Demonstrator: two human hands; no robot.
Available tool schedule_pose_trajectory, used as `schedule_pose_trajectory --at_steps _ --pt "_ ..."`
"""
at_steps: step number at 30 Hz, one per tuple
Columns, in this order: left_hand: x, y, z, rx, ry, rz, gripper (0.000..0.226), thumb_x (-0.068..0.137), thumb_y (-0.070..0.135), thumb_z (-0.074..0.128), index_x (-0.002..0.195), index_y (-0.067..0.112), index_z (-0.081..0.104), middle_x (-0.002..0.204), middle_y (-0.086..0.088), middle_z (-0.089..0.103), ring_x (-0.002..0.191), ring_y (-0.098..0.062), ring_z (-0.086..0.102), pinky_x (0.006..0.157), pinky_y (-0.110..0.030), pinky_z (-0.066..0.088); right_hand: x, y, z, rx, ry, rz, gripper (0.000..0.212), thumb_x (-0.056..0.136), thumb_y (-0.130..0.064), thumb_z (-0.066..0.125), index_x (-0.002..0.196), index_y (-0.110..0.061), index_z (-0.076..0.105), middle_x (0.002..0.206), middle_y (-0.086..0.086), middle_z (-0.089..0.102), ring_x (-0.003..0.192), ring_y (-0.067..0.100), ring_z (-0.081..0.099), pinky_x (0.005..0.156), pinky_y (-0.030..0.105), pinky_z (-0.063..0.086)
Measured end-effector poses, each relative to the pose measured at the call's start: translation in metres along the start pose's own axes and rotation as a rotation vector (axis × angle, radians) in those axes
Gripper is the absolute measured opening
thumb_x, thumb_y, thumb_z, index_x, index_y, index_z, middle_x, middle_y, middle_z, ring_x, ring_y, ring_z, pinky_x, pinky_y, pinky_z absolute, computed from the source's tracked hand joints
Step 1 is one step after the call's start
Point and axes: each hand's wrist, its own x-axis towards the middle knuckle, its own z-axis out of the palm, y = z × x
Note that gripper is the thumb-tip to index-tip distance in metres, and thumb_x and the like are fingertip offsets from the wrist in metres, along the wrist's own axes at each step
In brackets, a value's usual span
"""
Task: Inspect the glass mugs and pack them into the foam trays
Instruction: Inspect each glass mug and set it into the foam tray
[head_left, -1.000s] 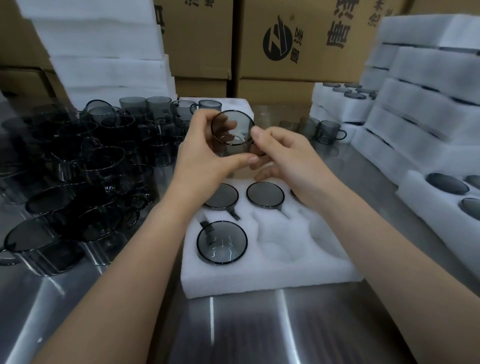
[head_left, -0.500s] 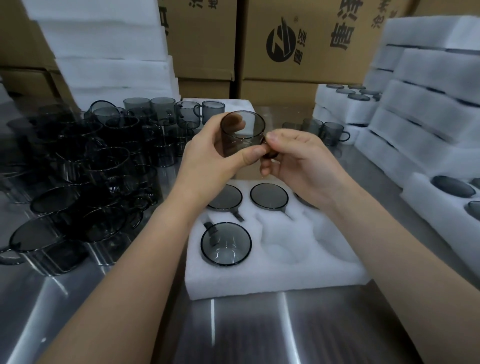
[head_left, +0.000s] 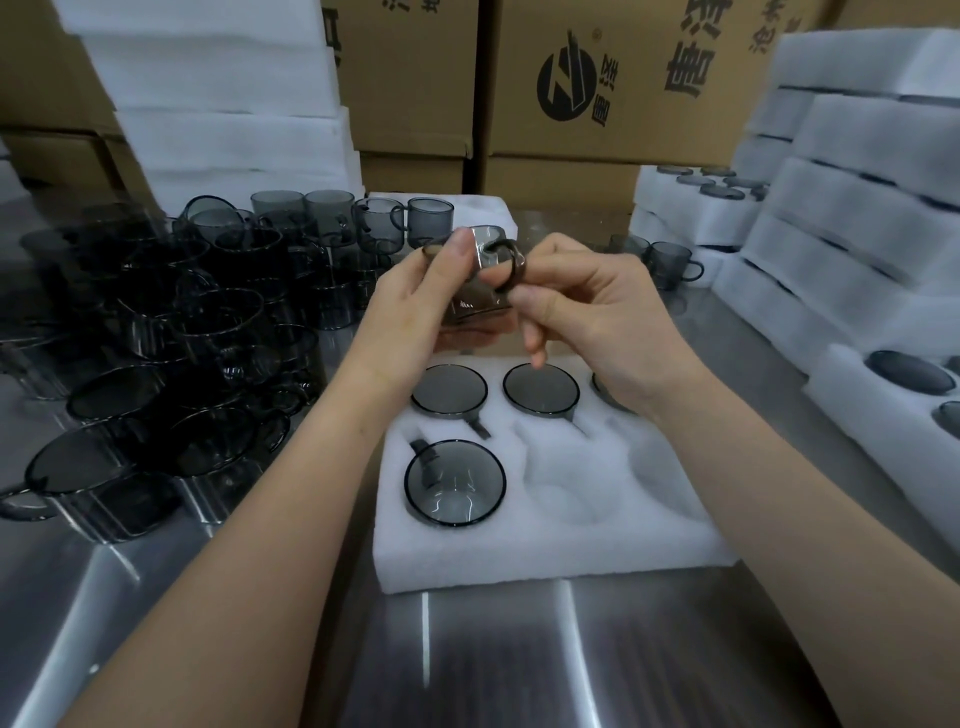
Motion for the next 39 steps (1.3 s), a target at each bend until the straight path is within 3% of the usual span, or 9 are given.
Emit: schedule_pose_trajectory --at_steps 6,11,13,15,19,24,28,33,39 --pt "0.0016 0.0002 0.0015 0.042 -0.049 0.002 0.060 0.089 0.056 0.044 0.108 0.003 0.064 0.091 -0.017 0.074 0.079 -0.033 0.073 0.065 -0.032 0.057 -0.0004 -0.0010 -0.0006 0.011 0.036 0.011 0.014 0.089 -0.012 0.060 0.087 -0.016 0.074 0.070 -0.005 0.050 0.046 0.013 0.046 0.047 0.020 0.040" --pt "0.0013 -0.0018 0.0018 0.081 -0.009 0.051 0.030 0.088 0.040 0.059 0.104 0.014 0.061 0.093 -0.001 0.072 0.080 -0.020 0.072 0.071 -0.032 0.059 0.0031 -0.0003 -0.0028 0.108 0.038 0.151 0.035 0.095 -0.029 0.051 0.066 -0.019 0.069 0.059 -0.010 0.054 0.053 0.013 0.040 0.052 0.021 0.037" --pt "0.0011 -0.0025 0.0010 0.130 0.015 0.110 0.015 0.090 0.026 0.066 0.102 0.020 0.061 0.087 0.012 0.069 0.083 -0.001 0.067 0.072 -0.018 0.054 0.0046 -0.0003 -0.0040 0.155 0.029 0.227 0.046 0.099 -0.028 0.048 0.057 -0.022 0.065 0.056 -0.011 0.054 0.056 0.010 0.042 0.056 0.021 0.037" --pt "0.0012 -0.0022 0.0018 0.150 0.006 0.127 0.020 0.089 0.016 0.069 0.106 0.019 0.060 0.083 0.018 0.067 0.082 0.009 0.062 0.072 -0.010 0.048 0.0064 0.0006 -0.0049 0.154 0.050 0.284 0.053 0.101 -0.027 0.049 0.050 -0.021 0.062 0.055 -0.009 0.052 0.057 0.010 0.042 0.059 0.022 0.037" --pt "0.0006 -0.0014 0.0011 0.207 -0.008 0.153 0.042 0.081 0.014 0.076 0.119 0.017 0.057 0.096 0.017 0.068 0.095 0.006 0.062 0.086 -0.022 0.054 0.0074 0.0027 -0.0026 0.108 0.093 0.384 0.056 0.096 -0.039 0.055 0.044 -0.020 0.058 0.056 -0.002 0.047 0.057 0.013 0.043 0.062 0.024 0.039" --pt "0.0007 -0.0039 0.0003 0.118 0.071 0.185 0.058 0.067 0.012 0.082 0.118 0.014 0.055 0.122 -0.011 0.060 0.117 -0.024 0.059 0.102 -0.047 0.048 0.0060 0.0045 -0.0036 0.241 0.169 0.432 0.049 0.098 -0.041 0.052 0.061 -0.017 0.071 0.060 0.002 0.053 0.052 0.016 0.051 0.057 0.026 0.047" --pt "0.0021 -0.0074 -0.0005 0.045 0.099 0.195 0.056 0.064 0.005 0.081 0.108 0.017 0.046 0.120 -0.015 0.059 0.107 -0.018 0.065 0.097 -0.037 0.052 0.0045 0.0031 -0.0051 0.281 0.206 0.324 0.023 0.102 -0.019 0.049 0.096 -0.013 0.071 0.071 0.001 0.061 0.061 0.017 0.058 0.057 0.028 0.050" --pt "0.0003 -0.0051 -0.0010 -0.006 0.037 0.218 0.048 0.076 0.006 0.076 0.109 0.017 0.043 0.107 0.001 0.071 0.103 -0.015 0.068 0.084 -0.024 0.053 0.0045 0.0052 -0.0083 0.259 0.098 0.384 0.042 0.101 -0.025 0.050 0.143 -0.021 0.047 0.133 0.014 0.059 0.097 0.028 0.065 0.074 0.036 0.055" --pt "0.0013 -0.0063 -0.0008 0.043 -0.024 0.205 0.052 0.072 0.009 0.077 0.115 0.016 0.049 0.112 0.004 0.065 0.111 -0.014 0.063 0.096 -0.032 0.050 0.0014 0.0033 -0.0078 0.329 0.029 0.232 0.051 0.086 -0.028 0.062 0.135 -0.017 0.051 0.103 0.017 0.066 0.072 0.026 0.067 0.061 0.031 0.055"
